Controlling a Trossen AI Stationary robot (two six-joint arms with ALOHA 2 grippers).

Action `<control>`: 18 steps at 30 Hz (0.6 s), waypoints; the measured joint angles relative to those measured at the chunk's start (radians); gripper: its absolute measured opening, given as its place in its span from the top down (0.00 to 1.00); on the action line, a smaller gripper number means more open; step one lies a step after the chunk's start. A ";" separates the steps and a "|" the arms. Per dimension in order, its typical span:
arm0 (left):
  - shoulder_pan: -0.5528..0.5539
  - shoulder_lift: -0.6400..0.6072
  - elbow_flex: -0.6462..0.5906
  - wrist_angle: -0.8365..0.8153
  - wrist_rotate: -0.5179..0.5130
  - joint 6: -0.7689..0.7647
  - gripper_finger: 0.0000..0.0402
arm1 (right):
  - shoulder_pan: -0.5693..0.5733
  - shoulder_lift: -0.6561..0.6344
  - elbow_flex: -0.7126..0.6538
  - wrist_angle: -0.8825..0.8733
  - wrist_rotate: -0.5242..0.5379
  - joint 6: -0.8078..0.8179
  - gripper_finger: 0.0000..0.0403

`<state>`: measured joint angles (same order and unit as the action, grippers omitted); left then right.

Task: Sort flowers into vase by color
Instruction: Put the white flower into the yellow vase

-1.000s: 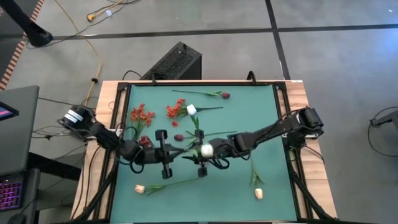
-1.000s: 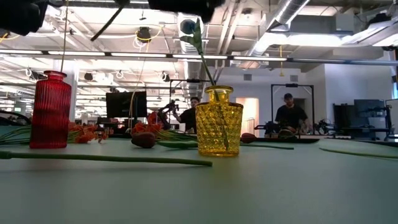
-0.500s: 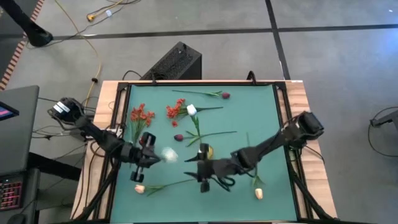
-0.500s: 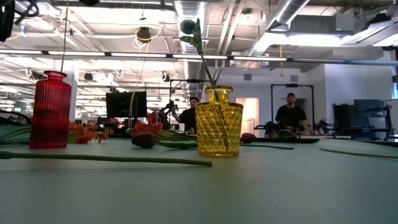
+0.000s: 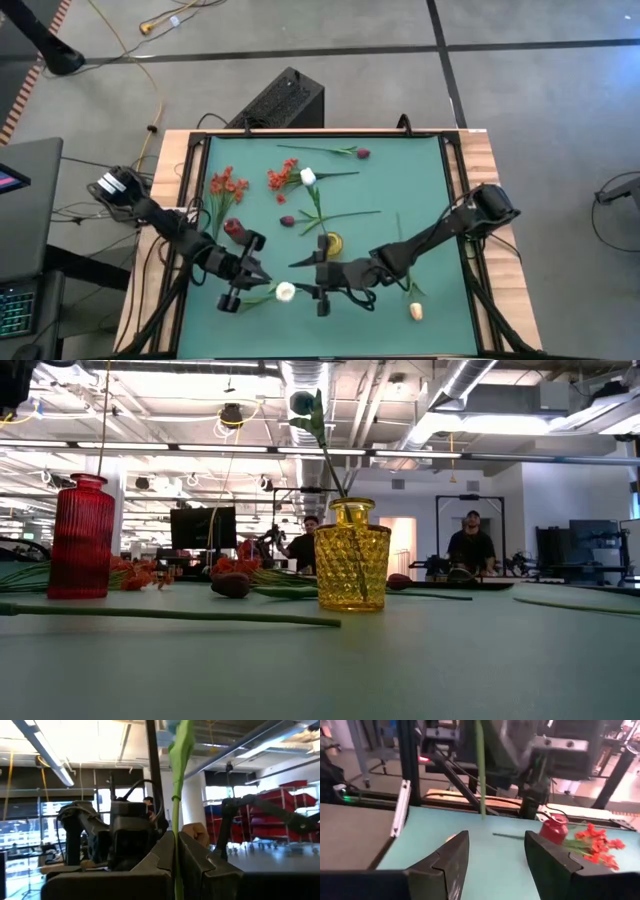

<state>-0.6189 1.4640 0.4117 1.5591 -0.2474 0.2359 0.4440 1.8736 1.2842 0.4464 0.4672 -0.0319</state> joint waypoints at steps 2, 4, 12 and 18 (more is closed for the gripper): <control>0.003 0.009 0.005 0.002 -0.003 0.018 1.00 | -0.005 -0.001 0.000 0.026 0.000 -0.007 0.46; 0.010 0.011 0.006 0.001 -0.002 0.039 1.00 | -0.008 -0.001 0.000 0.068 0.000 -0.033 0.46; 0.093 0.011 0.006 -0.011 0.008 -0.007 1.00 | -0.052 0.019 0.000 0.135 -0.054 -0.076 0.46; 0.134 0.011 0.005 -0.030 0.007 -0.055 1.00 | -0.090 0.031 0.001 0.164 -0.088 -0.074 0.46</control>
<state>-0.4851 1.4746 0.4171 1.5293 -0.2401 0.1807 0.3538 1.9045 1.2850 0.6102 0.3795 -0.1055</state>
